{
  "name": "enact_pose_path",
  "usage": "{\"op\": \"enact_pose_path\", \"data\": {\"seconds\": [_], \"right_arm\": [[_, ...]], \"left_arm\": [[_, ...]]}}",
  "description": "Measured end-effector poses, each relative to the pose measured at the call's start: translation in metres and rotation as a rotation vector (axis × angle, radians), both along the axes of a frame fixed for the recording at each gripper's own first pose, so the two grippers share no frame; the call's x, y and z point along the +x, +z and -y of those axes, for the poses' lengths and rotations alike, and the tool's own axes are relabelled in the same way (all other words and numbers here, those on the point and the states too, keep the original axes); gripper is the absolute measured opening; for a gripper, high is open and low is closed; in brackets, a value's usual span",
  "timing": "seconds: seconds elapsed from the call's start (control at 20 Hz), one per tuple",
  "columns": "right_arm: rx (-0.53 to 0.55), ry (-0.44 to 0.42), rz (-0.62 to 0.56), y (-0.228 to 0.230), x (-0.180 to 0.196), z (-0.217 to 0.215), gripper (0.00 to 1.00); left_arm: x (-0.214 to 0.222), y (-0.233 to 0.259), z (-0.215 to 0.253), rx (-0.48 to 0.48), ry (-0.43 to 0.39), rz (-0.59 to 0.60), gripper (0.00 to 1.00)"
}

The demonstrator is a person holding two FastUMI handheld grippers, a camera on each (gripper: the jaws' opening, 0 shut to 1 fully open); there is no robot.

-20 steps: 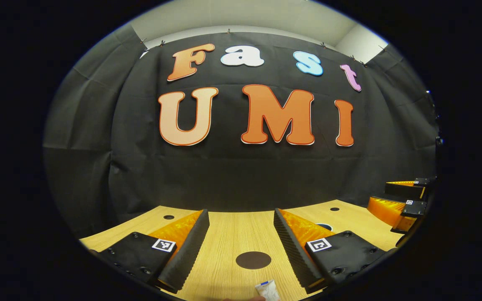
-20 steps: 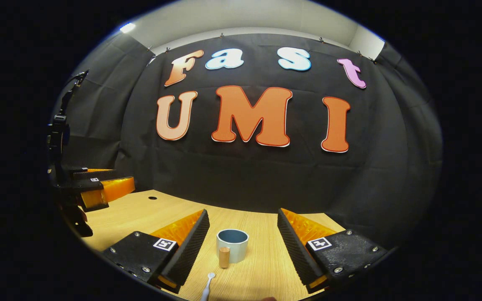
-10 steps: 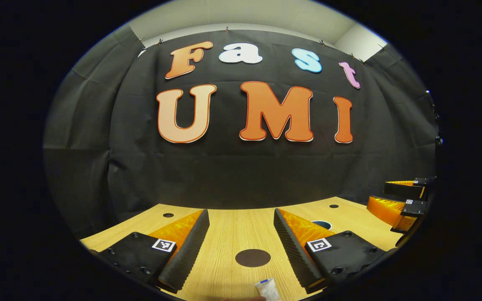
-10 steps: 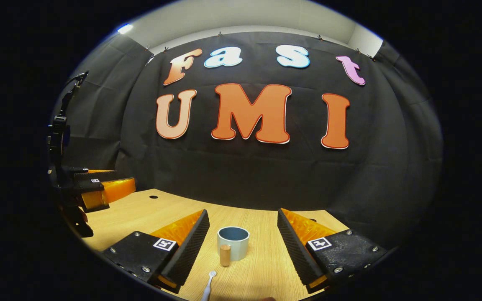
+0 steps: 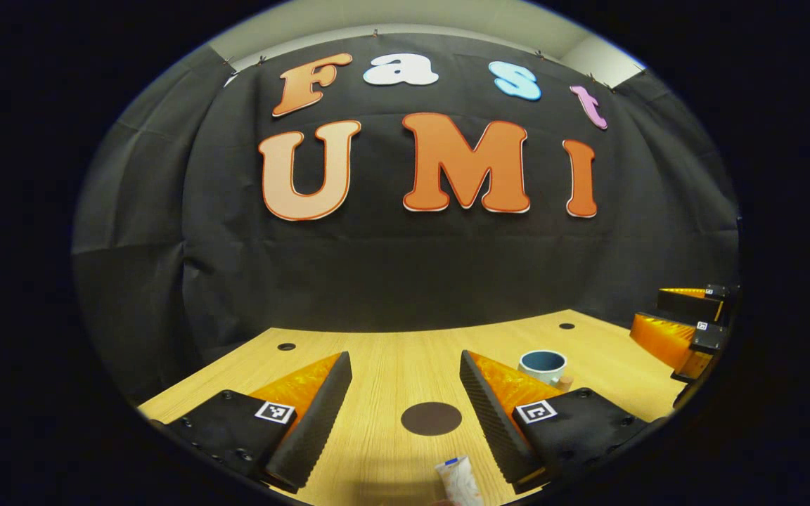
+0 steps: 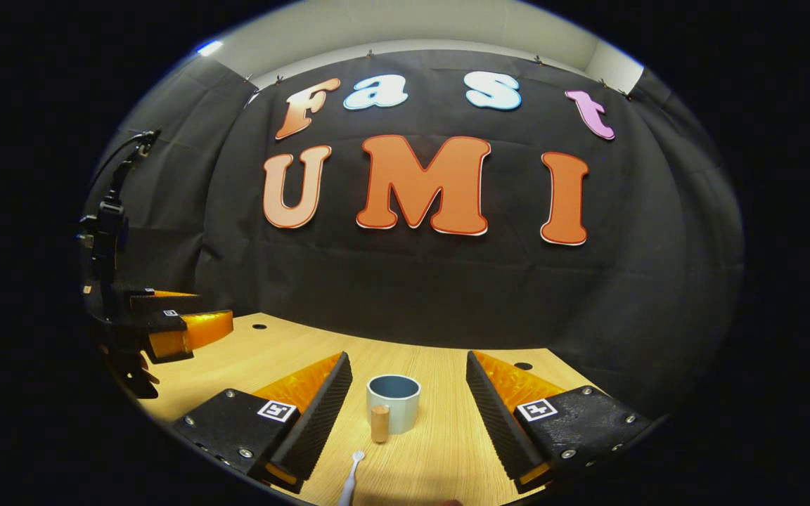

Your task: Put the toothbrush and toothpaste on the desktop into the cup, then pick up the cup and place it on the coaster on the desktop.

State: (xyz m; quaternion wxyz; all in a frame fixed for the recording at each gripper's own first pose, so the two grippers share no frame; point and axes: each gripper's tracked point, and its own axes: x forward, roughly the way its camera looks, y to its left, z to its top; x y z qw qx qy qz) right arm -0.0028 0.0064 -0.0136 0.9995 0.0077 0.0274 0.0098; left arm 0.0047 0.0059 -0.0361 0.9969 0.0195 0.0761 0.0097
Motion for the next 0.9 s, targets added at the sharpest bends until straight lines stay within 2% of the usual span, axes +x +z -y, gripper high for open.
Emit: {"op": "enact_pose_path", "data": {"seconds": [0.35,0.65,0.7,0.75,0.8,0.9], "right_arm": [[0.007,0.028,-0.101,-0.031,-0.008,-0.007,0.96],[0.073,0.072,-0.244,-0.067,-0.012,-0.020,0.96],[0.081,0.079,-0.270,-0.073,-0.015,-0.022,0.95],[0.084,0.083,-0.291,-0.078,-0.016,-0.024,0.89],[0.082,0.087,-0.314,-0.081,-0.014,-0.026,0.93],[0.070,0.097,-0.368,-0.093,-0.016,-0.033,0.93]], "left_arm": [[-0.002,-0.040,0.020,-0.043,-0.075,-0.168,0.97],[-0.009,-0.063,0.030,0.001,-0.103,-0.253,0.98],[-0.011,-0.068,0.032,0.004,-0.110,-0.270,0.98],[-0.013,-0.072,0.032,0.004,-0.113,-0.285,0.98],[-0.015,-0.075,0.032,0.004,-0.113,-0.300,0.98],[-0.018,-0.084,0.032,-0.004,-0.114,-0.338,0.96]]}}
